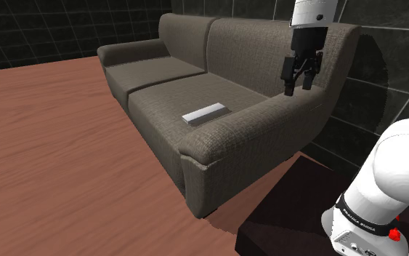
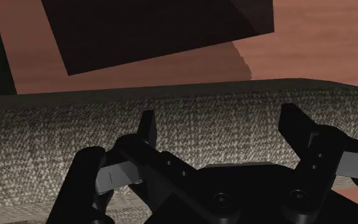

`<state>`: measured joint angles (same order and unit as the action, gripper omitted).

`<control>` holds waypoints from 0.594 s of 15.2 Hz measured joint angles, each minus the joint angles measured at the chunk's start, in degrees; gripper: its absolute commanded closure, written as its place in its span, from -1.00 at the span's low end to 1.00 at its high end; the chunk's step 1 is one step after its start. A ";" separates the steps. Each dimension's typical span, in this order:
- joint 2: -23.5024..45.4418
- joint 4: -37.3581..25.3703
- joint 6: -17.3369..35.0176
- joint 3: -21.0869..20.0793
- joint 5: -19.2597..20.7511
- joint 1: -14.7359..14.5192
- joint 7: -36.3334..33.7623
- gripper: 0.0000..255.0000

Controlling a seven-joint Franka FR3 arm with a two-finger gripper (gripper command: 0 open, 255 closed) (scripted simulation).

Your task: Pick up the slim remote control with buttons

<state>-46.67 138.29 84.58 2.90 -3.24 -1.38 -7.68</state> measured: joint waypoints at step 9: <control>12.56 -2.15 11.37 6.24 5.37 -3.99 18.35 -1.00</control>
<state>-34.11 136.14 95.96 9.14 2.14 -5.37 10.67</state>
